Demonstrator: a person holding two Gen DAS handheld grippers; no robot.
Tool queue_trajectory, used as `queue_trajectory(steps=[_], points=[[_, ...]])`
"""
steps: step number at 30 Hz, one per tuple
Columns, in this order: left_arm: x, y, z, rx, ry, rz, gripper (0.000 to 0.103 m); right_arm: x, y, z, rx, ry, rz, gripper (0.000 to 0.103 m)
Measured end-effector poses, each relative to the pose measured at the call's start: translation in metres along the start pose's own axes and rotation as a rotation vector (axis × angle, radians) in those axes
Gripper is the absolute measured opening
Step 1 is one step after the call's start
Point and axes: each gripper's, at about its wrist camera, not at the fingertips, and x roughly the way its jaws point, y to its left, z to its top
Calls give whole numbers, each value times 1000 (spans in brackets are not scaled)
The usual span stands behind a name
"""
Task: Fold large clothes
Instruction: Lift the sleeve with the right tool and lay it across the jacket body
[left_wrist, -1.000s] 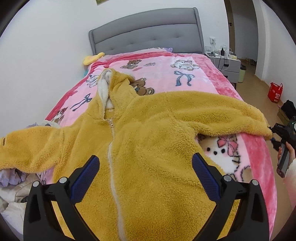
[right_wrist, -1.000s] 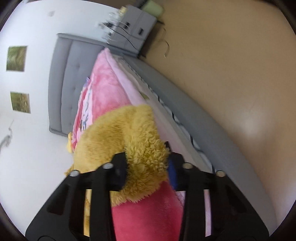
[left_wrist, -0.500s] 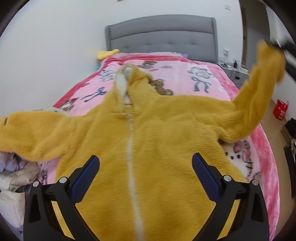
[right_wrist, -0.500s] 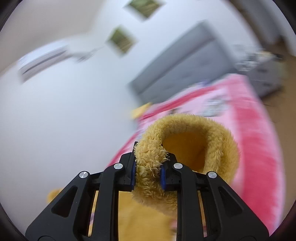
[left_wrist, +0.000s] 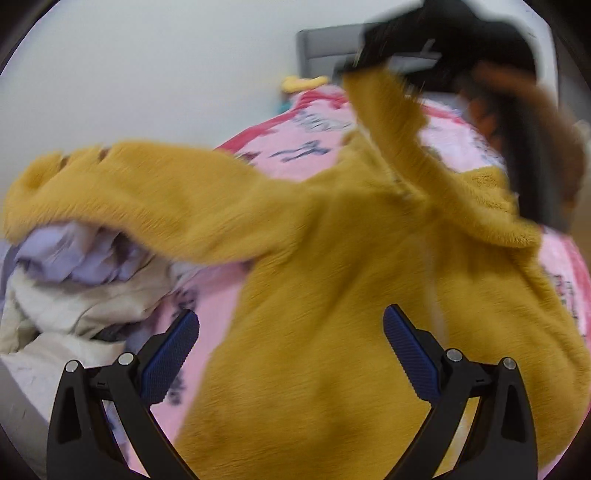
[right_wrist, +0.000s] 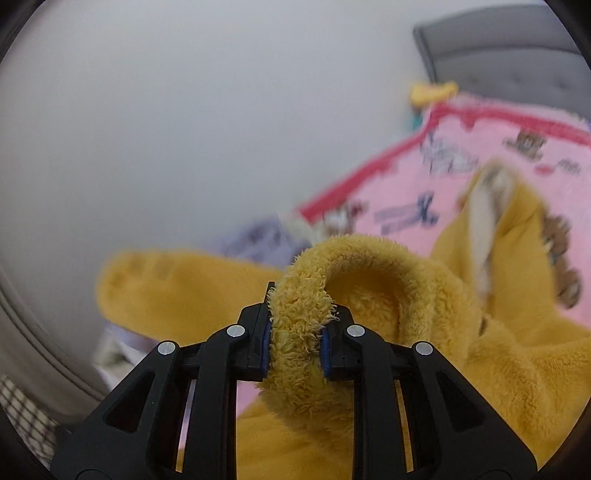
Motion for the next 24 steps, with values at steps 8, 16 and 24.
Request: queue_trajectory(steps=[8, 16, 24], points=[[9, 41, -22, -76, 51, 53, 98, 155, 0, -93, -10, 265, -129, 25], [19, 51, 1, -136, 41, -88, 98, 80, 12, -82, 88, 151, 173, 78], [92, 10, 94, -100, 24, -499, 98, -76, -77, -79, 63, -6, -195, 79]])
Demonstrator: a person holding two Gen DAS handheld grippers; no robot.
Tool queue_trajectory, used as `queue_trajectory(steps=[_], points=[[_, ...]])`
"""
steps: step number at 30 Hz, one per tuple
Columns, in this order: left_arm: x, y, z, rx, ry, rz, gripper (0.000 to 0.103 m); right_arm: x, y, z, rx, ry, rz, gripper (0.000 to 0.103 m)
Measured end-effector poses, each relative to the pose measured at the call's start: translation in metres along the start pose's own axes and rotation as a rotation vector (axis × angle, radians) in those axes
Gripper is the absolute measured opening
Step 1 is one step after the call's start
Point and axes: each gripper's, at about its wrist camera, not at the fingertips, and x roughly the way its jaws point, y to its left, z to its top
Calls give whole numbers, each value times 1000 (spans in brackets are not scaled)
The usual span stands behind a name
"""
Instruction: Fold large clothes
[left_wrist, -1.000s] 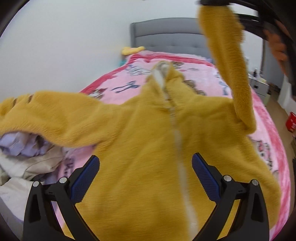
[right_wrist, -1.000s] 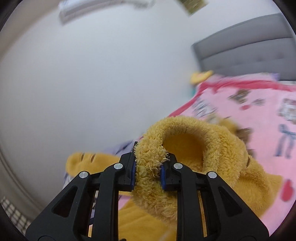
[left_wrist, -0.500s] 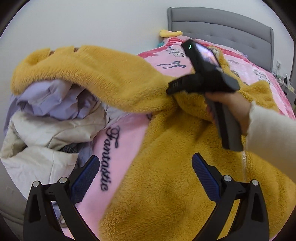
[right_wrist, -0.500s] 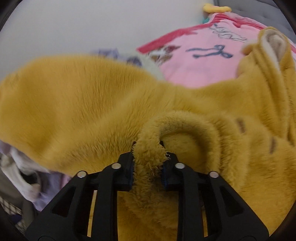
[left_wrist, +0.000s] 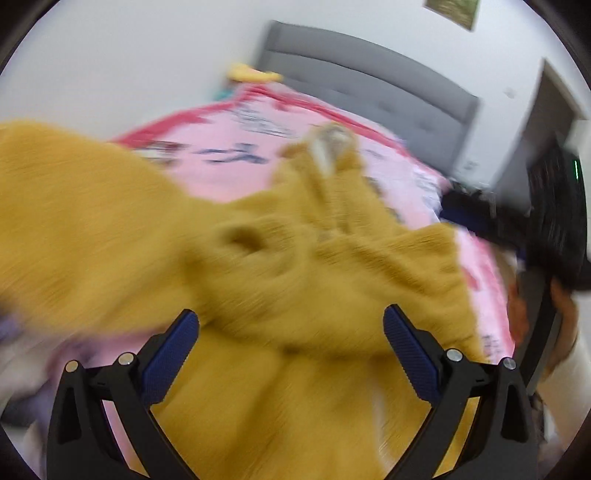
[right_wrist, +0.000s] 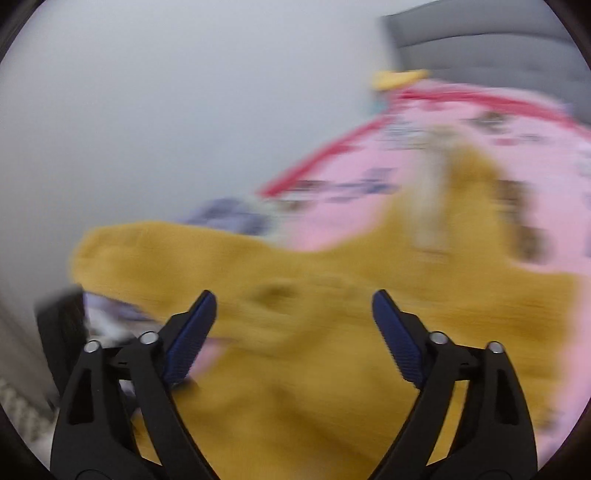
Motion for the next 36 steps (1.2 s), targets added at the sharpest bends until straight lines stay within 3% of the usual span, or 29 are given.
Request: queue_trajectory(steps=[2, 5, 7, 9, 12, 13, 17, 20, 22, 25, 28, 32, 36], points=[[33, -4, 20, 62, 52, -47, 98, -18, -40, -10, 54, 5, -134, 79], [72, -4, 42, 155, 121, -67, 97, -30, -84, -32, 92, 18, -255, 76], [93, 0, 48, 166, 221, -100, 96, -25, -101, -46, 106, 49, -284, 71], [103, 7, 52, 144, 272, -119, 91, -23, -110, -63, 130, 77, -282, 69], [100, 20, 50, 58, 264, -153, 86, -3, -113, -78, 95, 121, -281, 58], [100, 24, 49, 50, 263, -149, 79, 3, -114, -80, 77, 143, -284, 53], [106, 29, 41, 93, 275, -78, 63, 31, -113, -90, 25, 201, -292, 51], [107, 30, 25, 189, 300, -8, 60, 37, -112, -95, 12, 204, -309, 53], [103, 29, 19, 240, 272, 5, 58, 36, -111, -96, 9, 194, -310, 53], [94, 38, 27, 163, 210, -50, 56, 35, -114, -99, 23, 190, -304, 53], [85, 39, 36, 148, 167, -68, 57, 35, -114, -98, 30, 188, -305, 54], [102, 42, 49, 84, 245, -55, 57, 37, -112, -98, 22, 191, -311, 57], [117, 46, 52, -10, 262, -78, 57, 38, -111, -99, 14, 192, -323, 57]])
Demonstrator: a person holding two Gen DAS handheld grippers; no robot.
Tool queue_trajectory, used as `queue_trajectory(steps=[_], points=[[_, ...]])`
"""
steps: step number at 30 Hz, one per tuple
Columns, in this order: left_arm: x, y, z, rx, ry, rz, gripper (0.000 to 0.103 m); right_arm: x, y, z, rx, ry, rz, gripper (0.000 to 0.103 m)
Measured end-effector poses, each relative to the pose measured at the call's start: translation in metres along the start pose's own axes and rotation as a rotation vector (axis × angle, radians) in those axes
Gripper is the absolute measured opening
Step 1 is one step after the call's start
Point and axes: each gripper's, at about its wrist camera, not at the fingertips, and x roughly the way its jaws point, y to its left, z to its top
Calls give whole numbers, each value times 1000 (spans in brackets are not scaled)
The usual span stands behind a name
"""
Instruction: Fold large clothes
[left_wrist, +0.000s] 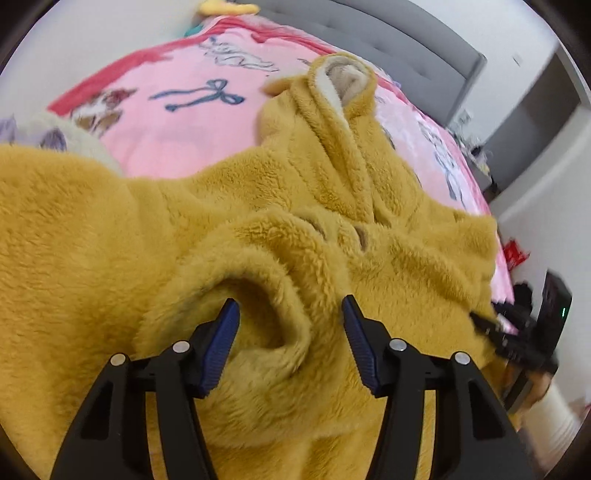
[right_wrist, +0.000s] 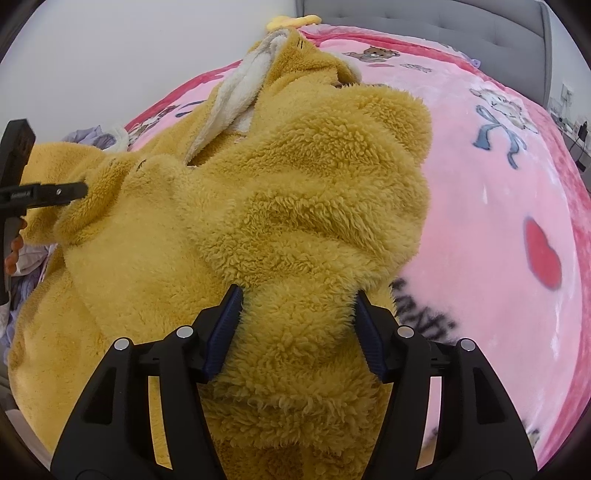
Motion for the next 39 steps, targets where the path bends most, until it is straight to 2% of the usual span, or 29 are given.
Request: queue_trajectory(steps=[1, 3, 5, 8, 11, 12, 18, 19, 20, 22, 25, 28, 31, 33, 34, 35, 38, 39], points=[[4, 0, 1, -17, 3, -3, 56, 0, 0, 0, 0, 1, -1, 58], [10, -1, 2, -37, -2, 9, 44, 1, 0, 0, 3, 6, -3, 58], [11, -2, 0, -44, -9, -6, 24, 2, 0, 1, 5, 9, -6, 58], [6, 1, -7, -52, -56, -19, 16, 2, 0, 1, 4, 9, -9, 58], [-11, 12, -13, -96, -154, -94, 14, 1, 0, 1, 5, 8, -14, 58], [-23, 18, -16, -114, -216, -126, 14, 0, 0, 1, 6, 8, -14, 58], [-71, 44, -16, -158, -340, -187, 14, 2, 0, 3, 12, 13, -19, 60], [-74, 48, -16, -166, -345, -176, 14, 3, 1, 3, 11, 14, -19, 60], [-76, 53, -15, -174, -334, -144, 14, 4, 2, 3, 7, 16, -17, 62], [-66, 59, -14, -158, -254, -46, 14, 6, 3, 4, 4, 24, -20, 63], [-30, 57, -16, -129, -103, 75, 14, 12, 7, 5, -5, 47, -56, 63], [-13, 53, -20, -169, -106, 53, 18, 17, 10, 5, -25, 66, -98, 63], [-16, 48, -24, -151, -117, 52, 30, 15, 9, 6, -27, 70, -96, 63], [-34, 41, -26, -98, -169, 39, 48, 3, 13, 7, -44, 33, -75, 63], [-42, 40, -29, -74, -194, 38, 69, -8, 15, 6, -58, -6, -57, 63], [-50, 38, -29, -54, -214, 20, 76, -20, 18, 5, -76, -54, -50, 63], [-62, 52, -19, -120, -208, -82, 76, -36, 23, 3, -116, -101, -65, 64], [-63, 56, -16, -144, -202, -76, 76, -36, 23, 3, -117, -94, -69, 64]])
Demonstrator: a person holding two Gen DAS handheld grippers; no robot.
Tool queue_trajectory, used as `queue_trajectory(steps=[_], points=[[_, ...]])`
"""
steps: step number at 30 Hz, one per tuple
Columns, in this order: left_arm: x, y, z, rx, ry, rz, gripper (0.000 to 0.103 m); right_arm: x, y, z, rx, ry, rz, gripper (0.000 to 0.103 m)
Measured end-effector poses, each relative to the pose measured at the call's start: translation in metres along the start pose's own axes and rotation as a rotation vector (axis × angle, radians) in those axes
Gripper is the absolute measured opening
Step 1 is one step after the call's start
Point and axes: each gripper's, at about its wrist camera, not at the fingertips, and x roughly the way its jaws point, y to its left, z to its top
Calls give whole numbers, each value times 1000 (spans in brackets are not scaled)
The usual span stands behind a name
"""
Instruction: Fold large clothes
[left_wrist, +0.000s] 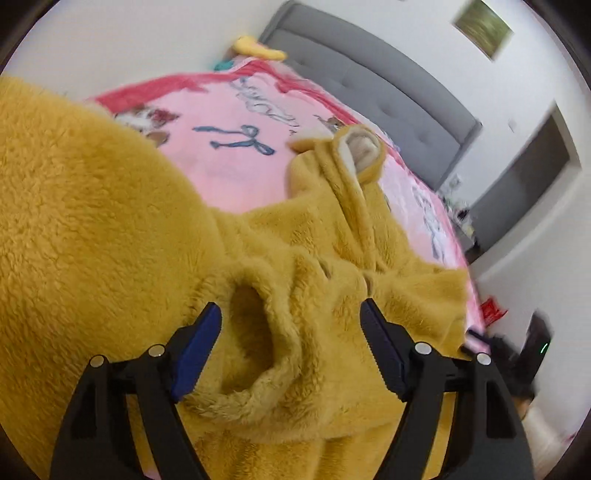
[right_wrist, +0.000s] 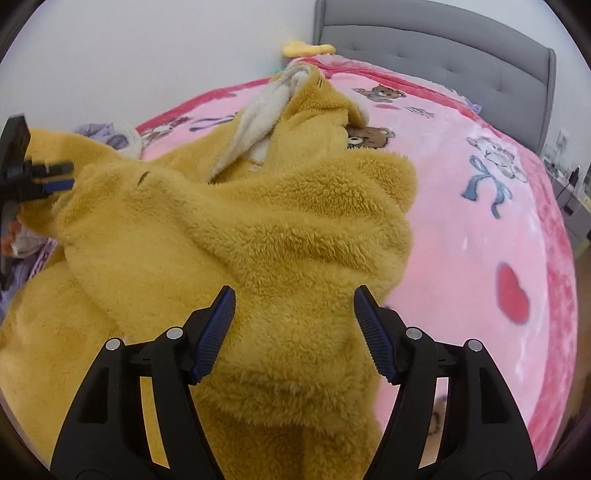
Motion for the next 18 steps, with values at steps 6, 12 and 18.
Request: queue_trajectory(steps=[6, 12, 18], points=[[22, -2, 7, -8, 107, 88, 56, 11, -3, -6, 74, 33, 9, 64], [27, 7, 6, -93, 97, 79, 14, 12, 3, -6, 75, 36, 2, 64], [19, -2, 4, -65, 64, 23, 10, 11, 7, -6, 69, 40, 3, 64]])
